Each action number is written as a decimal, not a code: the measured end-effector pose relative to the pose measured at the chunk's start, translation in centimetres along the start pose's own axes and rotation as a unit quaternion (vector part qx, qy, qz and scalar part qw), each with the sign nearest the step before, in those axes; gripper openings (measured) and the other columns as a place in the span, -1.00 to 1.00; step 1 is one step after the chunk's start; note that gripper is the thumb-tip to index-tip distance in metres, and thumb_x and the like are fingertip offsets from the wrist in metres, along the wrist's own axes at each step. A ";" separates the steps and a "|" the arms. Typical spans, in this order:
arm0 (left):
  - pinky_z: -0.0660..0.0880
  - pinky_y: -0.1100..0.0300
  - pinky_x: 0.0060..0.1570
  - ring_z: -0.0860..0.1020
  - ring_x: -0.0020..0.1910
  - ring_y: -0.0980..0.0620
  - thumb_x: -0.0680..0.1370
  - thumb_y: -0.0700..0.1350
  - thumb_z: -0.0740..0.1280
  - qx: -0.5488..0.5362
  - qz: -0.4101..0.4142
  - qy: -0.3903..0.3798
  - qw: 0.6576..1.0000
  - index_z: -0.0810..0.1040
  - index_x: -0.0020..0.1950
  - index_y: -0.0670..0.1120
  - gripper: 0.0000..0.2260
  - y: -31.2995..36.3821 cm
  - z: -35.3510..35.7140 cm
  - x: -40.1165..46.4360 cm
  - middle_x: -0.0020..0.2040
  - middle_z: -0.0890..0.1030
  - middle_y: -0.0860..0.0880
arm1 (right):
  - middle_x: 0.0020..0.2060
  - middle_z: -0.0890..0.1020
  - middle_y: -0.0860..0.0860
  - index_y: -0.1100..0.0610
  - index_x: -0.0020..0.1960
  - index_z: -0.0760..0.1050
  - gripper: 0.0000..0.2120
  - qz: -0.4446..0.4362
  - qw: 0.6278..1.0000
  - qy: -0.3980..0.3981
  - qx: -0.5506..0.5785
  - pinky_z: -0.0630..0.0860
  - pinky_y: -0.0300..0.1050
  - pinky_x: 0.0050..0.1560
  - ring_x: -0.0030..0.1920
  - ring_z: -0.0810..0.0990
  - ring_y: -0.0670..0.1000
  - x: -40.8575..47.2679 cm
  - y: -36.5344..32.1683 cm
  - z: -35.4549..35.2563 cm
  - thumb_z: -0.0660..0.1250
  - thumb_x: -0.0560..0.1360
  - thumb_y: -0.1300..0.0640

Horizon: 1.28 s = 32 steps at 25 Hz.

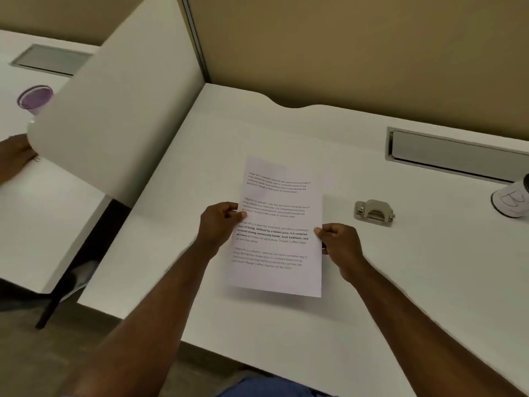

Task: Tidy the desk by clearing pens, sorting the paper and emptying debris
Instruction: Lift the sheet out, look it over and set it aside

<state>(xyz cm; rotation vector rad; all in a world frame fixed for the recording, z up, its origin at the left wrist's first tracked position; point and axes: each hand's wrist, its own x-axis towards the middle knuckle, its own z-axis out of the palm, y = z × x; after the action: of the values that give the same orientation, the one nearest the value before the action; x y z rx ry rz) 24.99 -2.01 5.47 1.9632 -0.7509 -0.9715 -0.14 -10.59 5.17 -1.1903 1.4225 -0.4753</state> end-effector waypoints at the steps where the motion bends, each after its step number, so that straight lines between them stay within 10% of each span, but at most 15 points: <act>1: 0.49 0.22 -0.13 0.62 -0.22 0.11 0.46 -0.09 0.45 0.014 -0.006 0.009 1.000 0.64 0.03 -0.13 -0.81 -1.0 -1.4 0.9 -0.20 0.68 0.00 | -0.31 0.65 0.05 0.21 -0.19 0.60 -0.89 0.011 1.000 -0.008 -0.001 0.46 -0.33 -0.46 -0.38 0.56 -0.05 0.4 -0.2 1.9 0.35 0.49 0.20; 19: 0.52 0.13 -0.04 0.61 -0.14 -0.01 0.47 -0.14 0.43 0.188 -0.016 0.095 0.977 0.66 -0.01 -0.17 -0.85 -9.8 -15.2 11.6 -0.14 0.68 -0.06 | -0.30 0.67 0.19 0.26 -0.27 0.48 -0.76 0.046 0.989 -0.078 -0.117 0.64 0.16 -0.19 -0.26 0.68 0.18 5.9 0.2 23.3 0.44 0.38 0.11; 27: 0.46 -0.06 0.25 0.50 0.20 -0.11 0.48 0.01 0.42 0.219 -0.020 0.122 0.968 0.47 0.33 -0.11 -0.54 -10.6 -15.0 11.5 0.26 0.50 -0.14 | -0.46 0.46 -0.08 0.04 -0.42 0.28 -0.57 -0.062 0.943 -0.043 -0.324 0.32 -0.16 -0.30 -0.37 0.44 0.00 5.2 -1.7 21.3 0.35 0.42 -0.19; 32: 0.45 -0.05 0.21 0.49 0.17 -0.04 0.47 -0.11 0.44 0.185 0.139 0.074 0.970 0.54 0.20 -0.06 -0.69 -8.1 -9.4 6.6 0.18 0.54 -0.06 | -0.40 0.55 -0.10 0.04 -0.26 0.50 -0.74 -0.065 0.950 -0.065 -0.298 0.48 -0.12 -0.23 -0.31 0.52 -0.05 2.2 -0.2 13.5 0.33 0.46 -0.13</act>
<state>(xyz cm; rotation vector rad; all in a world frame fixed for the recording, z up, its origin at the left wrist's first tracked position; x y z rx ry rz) 37.58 0.73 -0.19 2.1412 -1.1493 -0.5373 12.53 -8.01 0.80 -1.7720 1.4207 -0.0414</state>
